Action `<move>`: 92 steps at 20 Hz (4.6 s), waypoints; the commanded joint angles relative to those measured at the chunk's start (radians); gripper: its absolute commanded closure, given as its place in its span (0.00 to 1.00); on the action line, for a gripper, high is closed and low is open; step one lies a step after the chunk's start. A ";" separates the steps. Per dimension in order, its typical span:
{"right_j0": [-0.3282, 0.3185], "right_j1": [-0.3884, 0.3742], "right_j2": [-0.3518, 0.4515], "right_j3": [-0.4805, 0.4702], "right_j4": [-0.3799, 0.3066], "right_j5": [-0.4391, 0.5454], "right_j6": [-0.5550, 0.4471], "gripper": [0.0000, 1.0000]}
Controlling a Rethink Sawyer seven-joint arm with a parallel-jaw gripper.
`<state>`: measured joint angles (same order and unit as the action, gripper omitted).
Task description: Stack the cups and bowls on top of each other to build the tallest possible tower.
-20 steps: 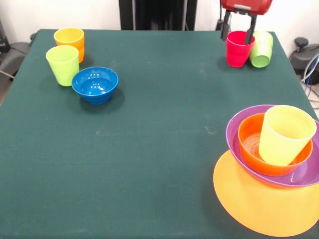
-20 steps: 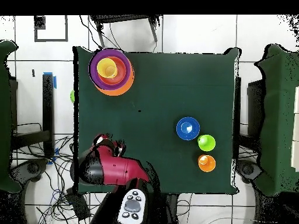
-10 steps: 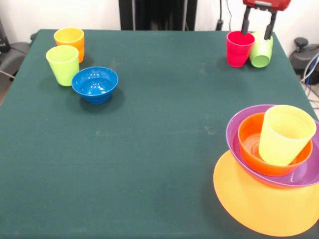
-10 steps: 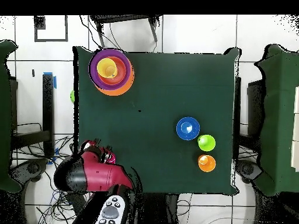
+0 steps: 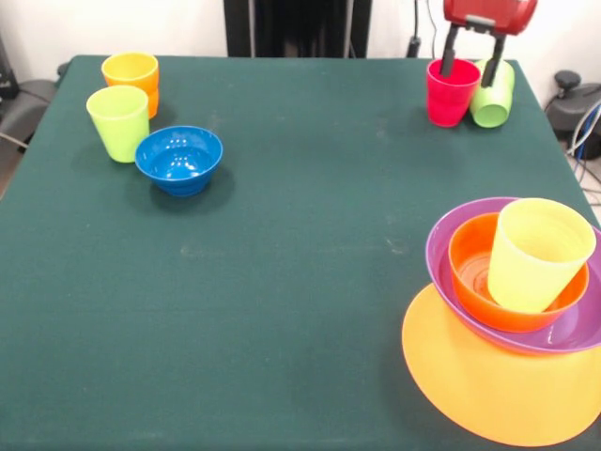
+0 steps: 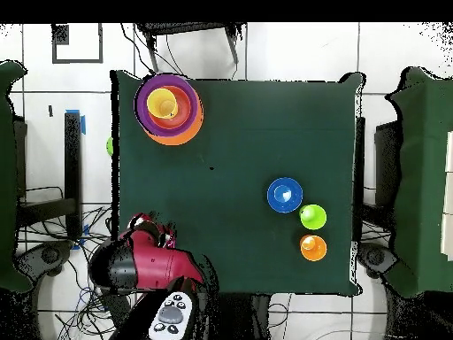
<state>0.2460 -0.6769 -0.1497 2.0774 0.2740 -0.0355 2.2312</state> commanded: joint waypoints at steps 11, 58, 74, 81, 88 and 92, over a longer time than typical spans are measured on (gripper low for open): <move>-0.050 0.051 0.169 0.127 0.066 -0.031 0.275 0.00; -0.149 0.171 0.370 0.211 0.044 -0.206 0.358 0.00; -0.169 0.158 0.264 0.141 0.022 -0.157 0.251 0.00; -0.149 0.126 0.227 0.144 0.031 -0.118 0.234 0.00; -0.158 0.119 0.191 0.129 0.015 -0.102 0.207 0.00; -0.176 0.112 0.188 0.130 -0.005 -0.095 0.195 0.00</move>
<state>0.0930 -0.5639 0.0226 2.2751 0.3093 -0.2092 2.3753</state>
